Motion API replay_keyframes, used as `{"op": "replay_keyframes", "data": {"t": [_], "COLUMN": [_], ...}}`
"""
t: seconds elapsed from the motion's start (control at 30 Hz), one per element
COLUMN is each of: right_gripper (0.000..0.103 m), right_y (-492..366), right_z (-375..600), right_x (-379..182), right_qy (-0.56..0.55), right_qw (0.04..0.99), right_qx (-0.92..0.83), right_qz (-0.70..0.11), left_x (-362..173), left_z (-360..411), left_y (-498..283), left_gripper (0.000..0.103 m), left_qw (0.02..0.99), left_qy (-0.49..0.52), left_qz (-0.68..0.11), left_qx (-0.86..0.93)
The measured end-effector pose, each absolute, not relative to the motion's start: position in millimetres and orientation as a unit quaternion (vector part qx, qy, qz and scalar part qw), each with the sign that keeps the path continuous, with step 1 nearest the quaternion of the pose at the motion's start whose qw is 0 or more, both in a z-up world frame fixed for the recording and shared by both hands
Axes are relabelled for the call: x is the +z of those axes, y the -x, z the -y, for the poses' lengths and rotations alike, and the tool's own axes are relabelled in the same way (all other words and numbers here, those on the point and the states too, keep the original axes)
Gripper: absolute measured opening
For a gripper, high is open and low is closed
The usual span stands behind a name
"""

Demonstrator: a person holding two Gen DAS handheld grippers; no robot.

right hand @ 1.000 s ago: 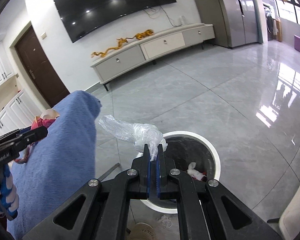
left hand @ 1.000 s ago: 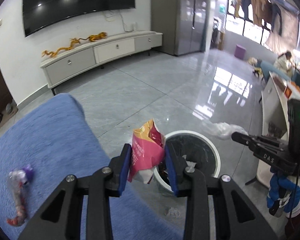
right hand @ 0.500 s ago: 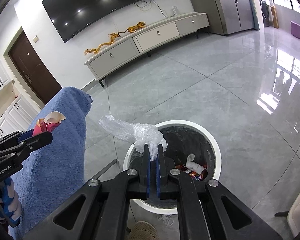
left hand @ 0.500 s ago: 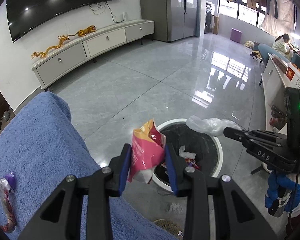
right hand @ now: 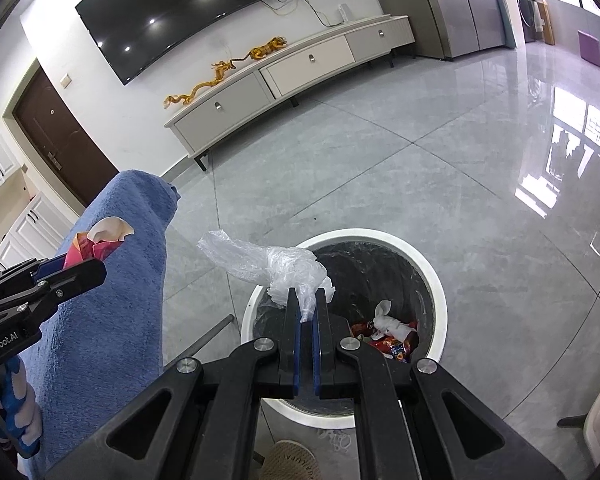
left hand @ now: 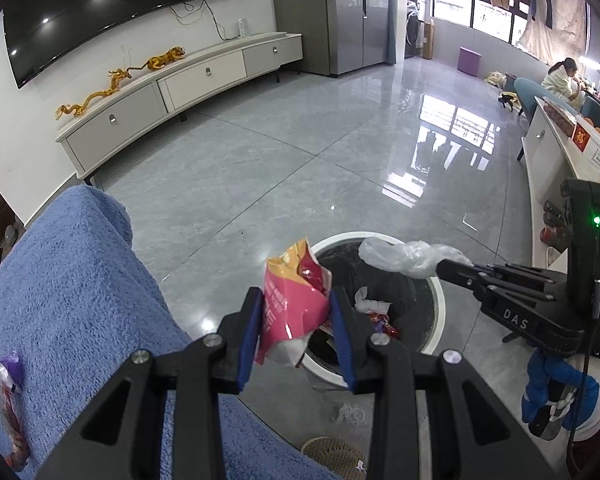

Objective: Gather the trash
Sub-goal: 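Carry both bags over the trash bin and open both grippers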

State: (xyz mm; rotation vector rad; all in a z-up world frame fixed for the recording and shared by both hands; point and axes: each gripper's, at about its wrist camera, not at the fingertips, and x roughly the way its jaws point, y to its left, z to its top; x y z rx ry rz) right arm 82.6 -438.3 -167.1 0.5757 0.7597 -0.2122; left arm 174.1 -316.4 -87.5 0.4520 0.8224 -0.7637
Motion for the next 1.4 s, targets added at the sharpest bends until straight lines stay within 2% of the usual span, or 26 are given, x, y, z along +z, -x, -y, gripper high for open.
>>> {"op": "replay_keyframes", "data": {"t": [1.0, 1.03, 1.1, 1.17, 1.23, 1.4], "right_gripper": [0.006, 0.007, 0.017, 0.043, 0.046, 0.046], "right_y": [-101, -102, -105, -105, -105, -102], "right_z": [454, 455, 455, 457, 459, 459], "right_x": [-193, -194, -195, -195, -195, -191], "right_qy": [-0.289, -0.289, -0.286, -0.284, -0.283, -0.282], "right_qw": [0.863, 0.862, 0.861, 0.860, 0.860, 0.860], "right_qx": [-0.130, -0.130, -0.134, -0.138, -0.142, -0.143], "right_qz": [-0.394, -0.395, -0.398, -0.400, -0.400, -0.401], "left_x": [-93, -93, -93, -93, -91, -85], "left_z": [352, 354, 357, 360, 361, 359], "left_y": [-183, -184, -186, -188, -190, -191], "left_gripper": [0.036, 0.036, 0.038, 0.053, 0.059, 0.059], "left_qw": [0.801, 0.800, 0.798, 0.796, 0.797, 0.801], "left_qy": [-0.213, -0.209, -0.204, -0.194, -0.184, -0.173], "left_qz": [-0.408, -0.409, -0.411, -0.414, -0.413, -0.410], "left_qx": [-0.383, -0.386, -0.391, -0.396, -0.401, -0.402]}}
